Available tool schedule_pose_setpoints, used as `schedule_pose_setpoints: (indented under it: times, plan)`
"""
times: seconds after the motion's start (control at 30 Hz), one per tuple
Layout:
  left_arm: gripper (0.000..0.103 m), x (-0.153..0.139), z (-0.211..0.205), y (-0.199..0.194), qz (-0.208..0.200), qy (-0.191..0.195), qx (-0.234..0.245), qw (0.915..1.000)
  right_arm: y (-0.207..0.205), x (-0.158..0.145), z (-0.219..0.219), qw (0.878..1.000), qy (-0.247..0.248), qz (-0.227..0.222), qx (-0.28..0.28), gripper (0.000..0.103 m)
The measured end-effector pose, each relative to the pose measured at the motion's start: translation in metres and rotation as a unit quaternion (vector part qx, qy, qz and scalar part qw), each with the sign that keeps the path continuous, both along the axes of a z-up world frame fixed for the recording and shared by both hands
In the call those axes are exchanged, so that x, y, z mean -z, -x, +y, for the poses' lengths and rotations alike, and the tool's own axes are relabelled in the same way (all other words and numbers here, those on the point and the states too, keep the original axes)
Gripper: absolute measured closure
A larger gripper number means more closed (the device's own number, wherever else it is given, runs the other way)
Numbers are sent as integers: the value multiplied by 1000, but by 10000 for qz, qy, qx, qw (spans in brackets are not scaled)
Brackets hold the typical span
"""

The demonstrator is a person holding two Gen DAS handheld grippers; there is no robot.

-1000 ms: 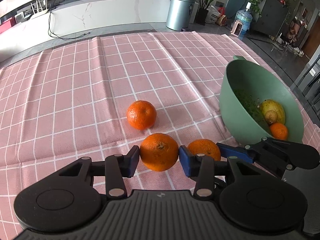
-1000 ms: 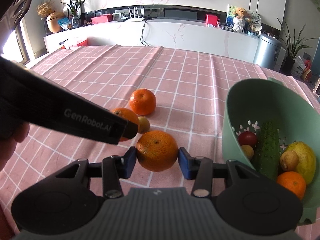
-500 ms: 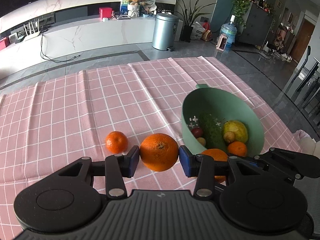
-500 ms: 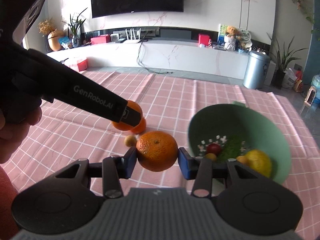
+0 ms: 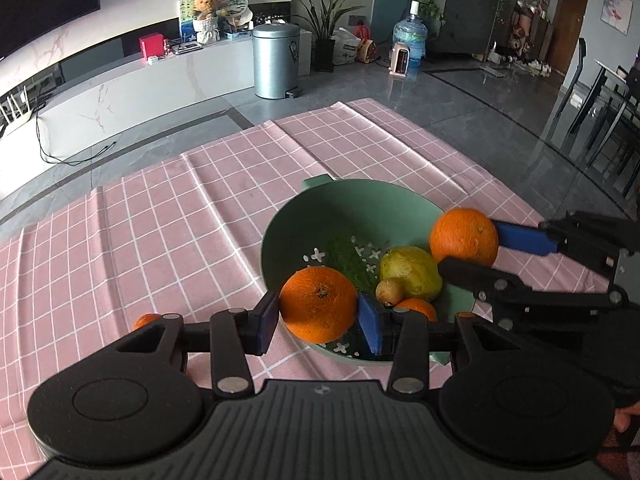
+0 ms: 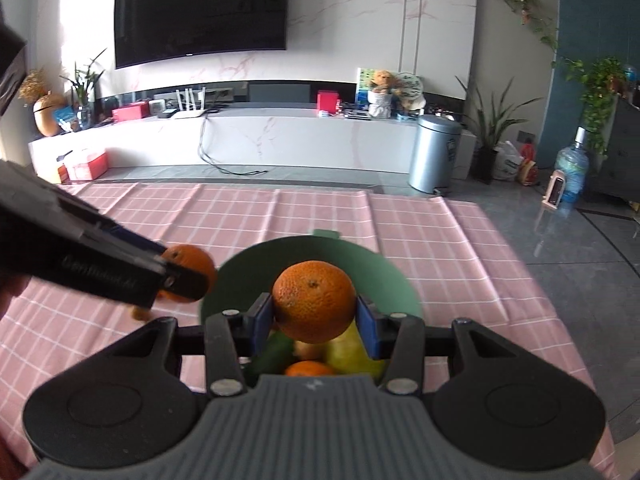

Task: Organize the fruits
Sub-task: 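Carry both oranges over the colander and open both grippers to drop them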

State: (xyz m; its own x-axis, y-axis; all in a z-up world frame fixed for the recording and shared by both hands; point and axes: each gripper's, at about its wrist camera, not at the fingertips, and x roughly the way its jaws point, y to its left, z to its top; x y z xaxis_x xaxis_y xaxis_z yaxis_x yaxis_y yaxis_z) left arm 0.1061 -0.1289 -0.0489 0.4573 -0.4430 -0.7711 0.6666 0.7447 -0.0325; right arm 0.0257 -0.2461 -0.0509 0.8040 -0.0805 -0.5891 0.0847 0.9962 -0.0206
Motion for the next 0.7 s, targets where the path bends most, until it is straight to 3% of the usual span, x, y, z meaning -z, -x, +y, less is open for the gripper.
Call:
schedule_pose_setpoints:
  times: [0.43, 0.7]
  plan:
    - [54, 30, -42, -16, -89, -751, 362, 9965, -61, 29, -45, 9988, 117, 467, -75, 61]
    - [54, 46, -46, -30, 44, -874, 286, 9957, -85, 48, -48, 9974, 68, 701, -143, 61]
